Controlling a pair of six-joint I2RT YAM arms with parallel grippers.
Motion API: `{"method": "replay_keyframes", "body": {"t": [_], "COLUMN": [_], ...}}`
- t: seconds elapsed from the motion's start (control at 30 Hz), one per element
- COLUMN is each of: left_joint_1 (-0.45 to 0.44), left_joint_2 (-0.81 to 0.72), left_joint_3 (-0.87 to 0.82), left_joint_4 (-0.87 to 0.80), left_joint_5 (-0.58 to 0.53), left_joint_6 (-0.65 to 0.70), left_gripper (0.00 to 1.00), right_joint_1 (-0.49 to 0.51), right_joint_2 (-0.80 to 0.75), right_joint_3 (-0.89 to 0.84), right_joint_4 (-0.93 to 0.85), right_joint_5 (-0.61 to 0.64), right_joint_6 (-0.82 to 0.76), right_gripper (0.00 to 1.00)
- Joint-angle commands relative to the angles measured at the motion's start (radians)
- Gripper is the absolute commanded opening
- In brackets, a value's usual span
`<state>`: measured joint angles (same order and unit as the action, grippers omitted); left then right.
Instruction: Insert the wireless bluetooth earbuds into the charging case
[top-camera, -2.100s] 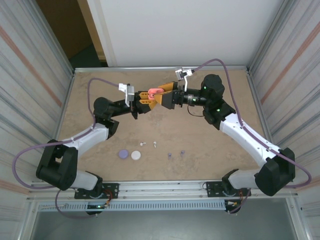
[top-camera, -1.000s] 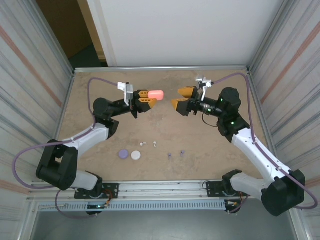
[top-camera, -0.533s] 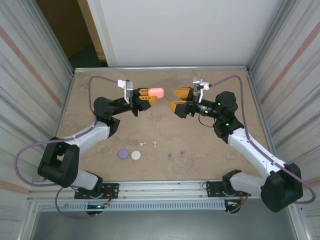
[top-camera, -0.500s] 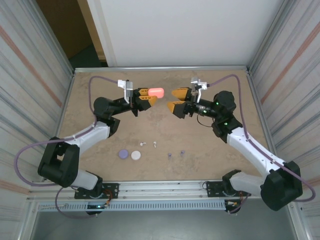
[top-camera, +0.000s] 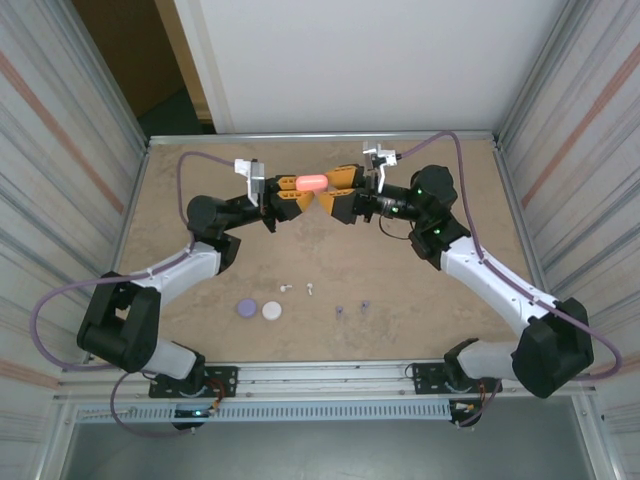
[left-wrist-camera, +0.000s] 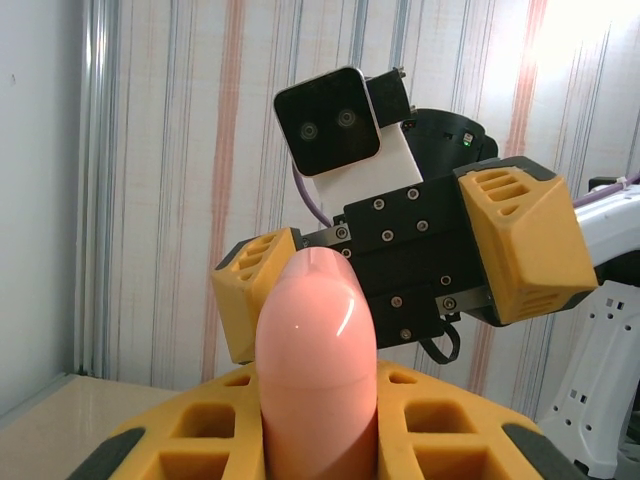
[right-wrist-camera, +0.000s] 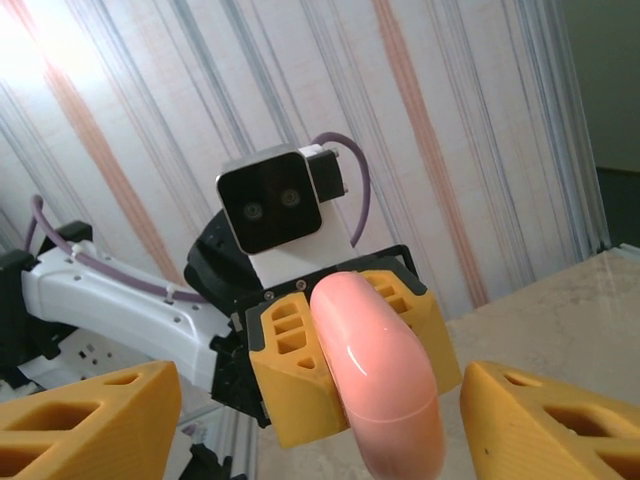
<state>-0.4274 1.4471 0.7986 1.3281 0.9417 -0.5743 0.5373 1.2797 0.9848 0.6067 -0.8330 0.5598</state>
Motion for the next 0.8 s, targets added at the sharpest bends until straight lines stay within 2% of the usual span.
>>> {"method": "replay_keyframes", "body": {"t": [0.0, 0.33, 0.7, 0.73, 0.77], "left_joint_1": [-0.007, -0.01, -0.01, -0.009, -0.01], "left_joint_2": [0.011, 0.03, 0.035, 0.037, 0.037], "left_joint_3": [0.034, 0.045, 0.044, 0.044, 0.044], "left_joint_4": [0.05, 0.059, 0.06, 0.06, 0.06], "left_joint_5": [-0.007, -0.004, -0.013, -0.015, -0.016], "left_joint_6": [-0.015, -0.033, -0.034, -0.032, -0.031], "left_gripper": [0.0, 0.0, 0.0, 0.02, 0.08], "right_joint_1": [0.007, 0.009, 0.009, 0.009, 0.008], "right_joint_2": [0.013, 0.038, 0.03, 0.027, 0.024], "right_joint_3": [0.033, 0.061, 0.05, 0.049, 0.045], "right_joint_4": [0.03, 0.02, 0.007, 0.006, 0.003], "right_joint_5": [-0.021, -0.019, 0.017, 0.021, 0.025], "right_joint_6": [-0.018, -0.017, -0.019, -0.021, -0.022], "right_gripper": [0.68, 0.52, 0.25, 0.23, 0.22]}}
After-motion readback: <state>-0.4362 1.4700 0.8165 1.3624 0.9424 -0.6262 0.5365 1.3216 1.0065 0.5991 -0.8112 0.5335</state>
